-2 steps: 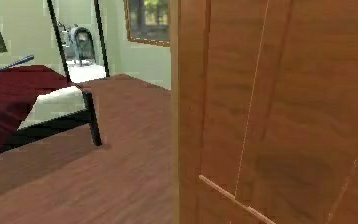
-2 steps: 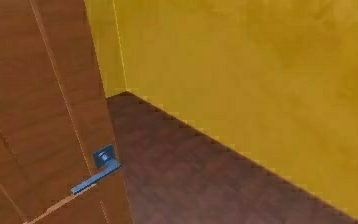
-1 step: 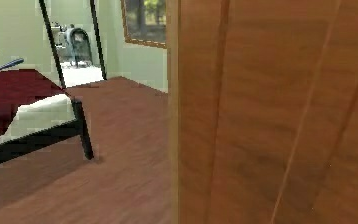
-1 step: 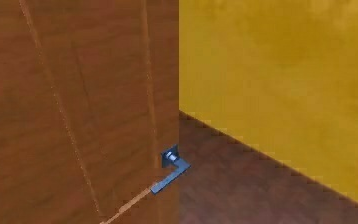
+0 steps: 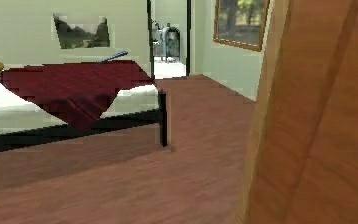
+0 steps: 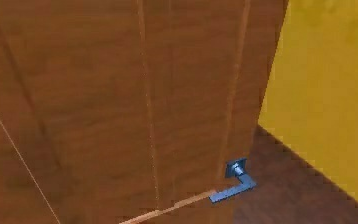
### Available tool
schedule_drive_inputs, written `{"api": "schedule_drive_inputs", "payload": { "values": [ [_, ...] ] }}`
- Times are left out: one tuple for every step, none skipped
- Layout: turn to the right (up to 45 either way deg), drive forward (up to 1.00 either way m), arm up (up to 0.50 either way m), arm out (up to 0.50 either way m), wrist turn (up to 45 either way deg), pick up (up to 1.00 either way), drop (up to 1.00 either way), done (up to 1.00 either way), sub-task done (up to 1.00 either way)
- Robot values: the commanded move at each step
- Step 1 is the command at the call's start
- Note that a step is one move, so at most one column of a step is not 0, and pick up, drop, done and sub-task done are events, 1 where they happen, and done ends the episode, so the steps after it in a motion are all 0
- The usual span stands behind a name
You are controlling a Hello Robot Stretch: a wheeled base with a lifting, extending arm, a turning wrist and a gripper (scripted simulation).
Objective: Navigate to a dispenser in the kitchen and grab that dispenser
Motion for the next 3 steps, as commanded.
{"api": "schedule_drive_inputs", "payload": {
  "values": [
    [0.0,0.45,0.00,0.00,0.0,0.00,0.00,0.00,0.00],
    [9.0,0.00,0.00,0.00,0.0,0.00,0.00,0.00,0.00],
    [0.0,1.00,0.00,0.00,0.0,0.00,0.00,0.00,0.00]
  ]
}}
